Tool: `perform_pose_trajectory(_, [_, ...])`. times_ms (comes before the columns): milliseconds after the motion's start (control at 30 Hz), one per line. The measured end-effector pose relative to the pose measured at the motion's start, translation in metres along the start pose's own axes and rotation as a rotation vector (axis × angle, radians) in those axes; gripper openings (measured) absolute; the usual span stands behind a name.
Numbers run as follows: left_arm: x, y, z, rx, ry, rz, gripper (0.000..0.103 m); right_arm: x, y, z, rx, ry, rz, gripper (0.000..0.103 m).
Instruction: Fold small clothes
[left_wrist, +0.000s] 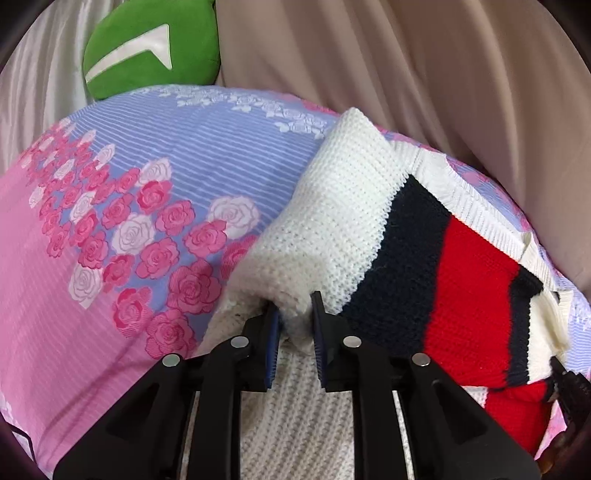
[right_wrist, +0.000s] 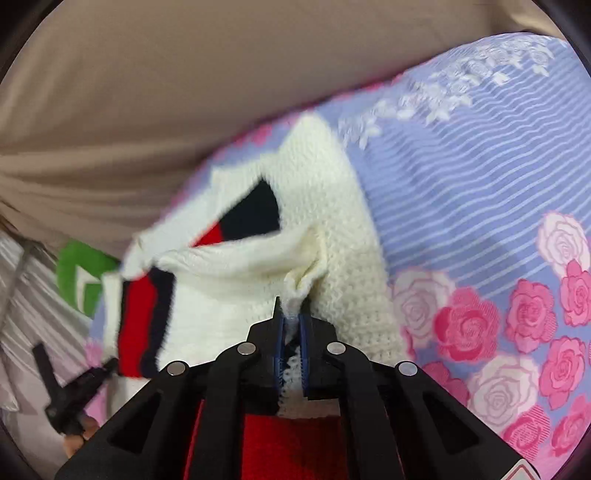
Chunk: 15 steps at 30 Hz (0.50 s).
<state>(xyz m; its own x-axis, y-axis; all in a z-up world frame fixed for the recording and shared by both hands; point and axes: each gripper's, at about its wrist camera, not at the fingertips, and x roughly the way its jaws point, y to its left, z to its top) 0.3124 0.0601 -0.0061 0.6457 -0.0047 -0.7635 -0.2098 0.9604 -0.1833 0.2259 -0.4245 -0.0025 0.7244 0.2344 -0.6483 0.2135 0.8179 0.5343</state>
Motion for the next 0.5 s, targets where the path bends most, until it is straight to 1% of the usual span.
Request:
perform_pose_trajectory(33, [-0.003,0.000,-0.001,0.013,-0.003,0.002,0.020,-0.013,0.004,-0.001,0.010,-0.030,-0.009,0.008])
perform_pose_trajectory(67, [-0.010,0.000,-0.005,0.018,-0.004,-0.002,0.021,-0.022,0.015,-0.003,0.001,-0.073,-0.029,0.019])
perform_pose_trajectory(100, [-0.019,0.003,-0.006,0.017,-0.017,-0.017,0.021,-0.033,0.026,-0.004,-0.035,-0.112,-0.054,0.019])
perform_pose_trajectory(133, [-0.028,0.004,-0.008,0.021,-0.037,-0.025,0.022,-0.044,0.038,-0.006,-0.089,-0.144,-0.059,0.019])
perform_pose_trajectory(167, [-0.036,0.007,-0.009,0.025,-0.053,-0.023,0.022,-0.050,0.050,-0.006,-0.123,-0.155,-0.041,0.019])
perform_pose_trajectory(200, [-0.045,0.009,-0.010,0.024,-0.072,-0.023,0.023,-0.051,0.066,-0.006,-0.154,-0.150,-0.006,0.019])
perform_pose_trajectory(267, [-0.056,0.010,-0.007,0.015,-0.109,-0.035,0.025,-0.034,0.109,-0.009,-0.236,-0.097,0.085,0.019])
perform_pose_trajectory(300, [-0.056,0.008,-0.005,0.015,-0.114,-0.040,0.025,-0.019,0.134,-0.013,-0.277,-0.067,0.138,0.019])
perform_pose_trajectory(333, [-0.053,0.006,-0.002,0.022,-0.108,-0.040,0.025,0.001,0.161,-0.017,-0.308,-0.039,0.173,0.019])
perform_pose_trajectory(400, [-0.035,-0.001,0.002,0.041,-0.075,-0.015,0.025,0.041,0.206,-0.027,-0.359,0.028,0.209,0.019])
perform_pose_trajectory(433, [-0.026,-0.001,0.003,0.048,-0.058,-0.003,0.025,0.069,0.228,-0.033,-0.379,0.086,0.226,0.019])
perform_pose_trajectory(500, [-0.008,-0.001,0.003,0.065,-0.035,0.041,0.027,0.113,0.257,-0.043,-0.402,0.155,0.221,0.019])
